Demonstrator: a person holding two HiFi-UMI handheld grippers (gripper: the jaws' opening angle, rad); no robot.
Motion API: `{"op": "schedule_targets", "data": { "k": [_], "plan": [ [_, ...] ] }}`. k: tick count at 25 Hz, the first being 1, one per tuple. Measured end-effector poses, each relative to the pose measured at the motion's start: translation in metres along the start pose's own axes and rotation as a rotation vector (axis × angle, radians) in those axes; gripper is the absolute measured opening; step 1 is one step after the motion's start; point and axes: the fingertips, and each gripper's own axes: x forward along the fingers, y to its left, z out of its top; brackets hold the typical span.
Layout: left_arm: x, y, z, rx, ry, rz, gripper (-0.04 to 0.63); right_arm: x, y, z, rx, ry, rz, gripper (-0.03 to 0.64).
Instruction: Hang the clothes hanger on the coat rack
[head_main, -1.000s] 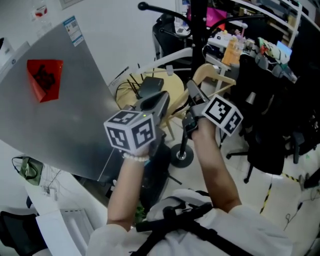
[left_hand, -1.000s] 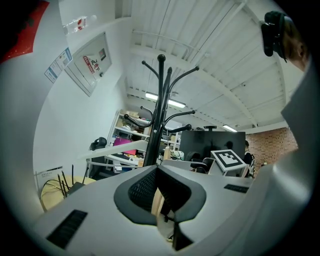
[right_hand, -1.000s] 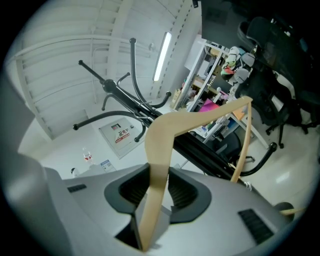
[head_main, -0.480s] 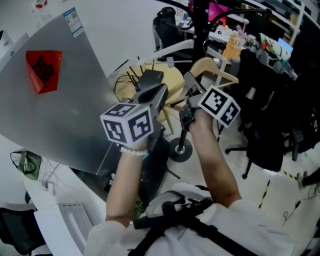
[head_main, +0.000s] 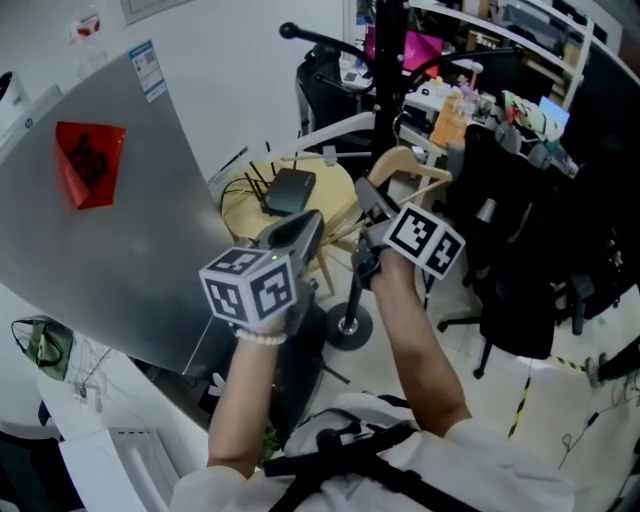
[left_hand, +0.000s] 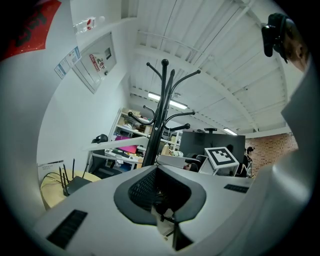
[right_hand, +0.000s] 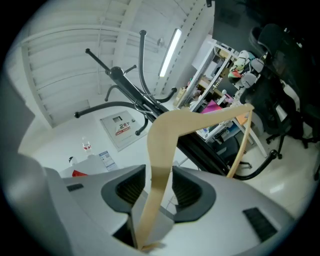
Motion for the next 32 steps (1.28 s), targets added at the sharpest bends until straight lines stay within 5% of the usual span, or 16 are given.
{"op": "schedule_targets", "data": {
  "k": [9,11,13,32],
  "plan": [
    [-0.025,-0.013,-0.034,-0.074,0.015,-0.063,-0.011,-0.051,0.011,-0.006,-0.091,-0.010,-0.051,0.241],
    [-0.031,-0.019,-0.046,-0.089,0.017,-0.080,-0.011,-0.078,0.011,-0.014,-0.137,-0.007,-0.067,0.162],
    [-0.035,-0.026,-0.059,-0.098,0.018,-0.087,-0.011,-0.104,0.007,-0.020,-0.184,-0.002,-0.091,0.010],
    [0.001,-0.183,-0.197,-0.005,0.157,0.021,-0.011,-0.327,-0.113,-0.013,-0.295,0.133,-0.158,0.008]
  ]
}}
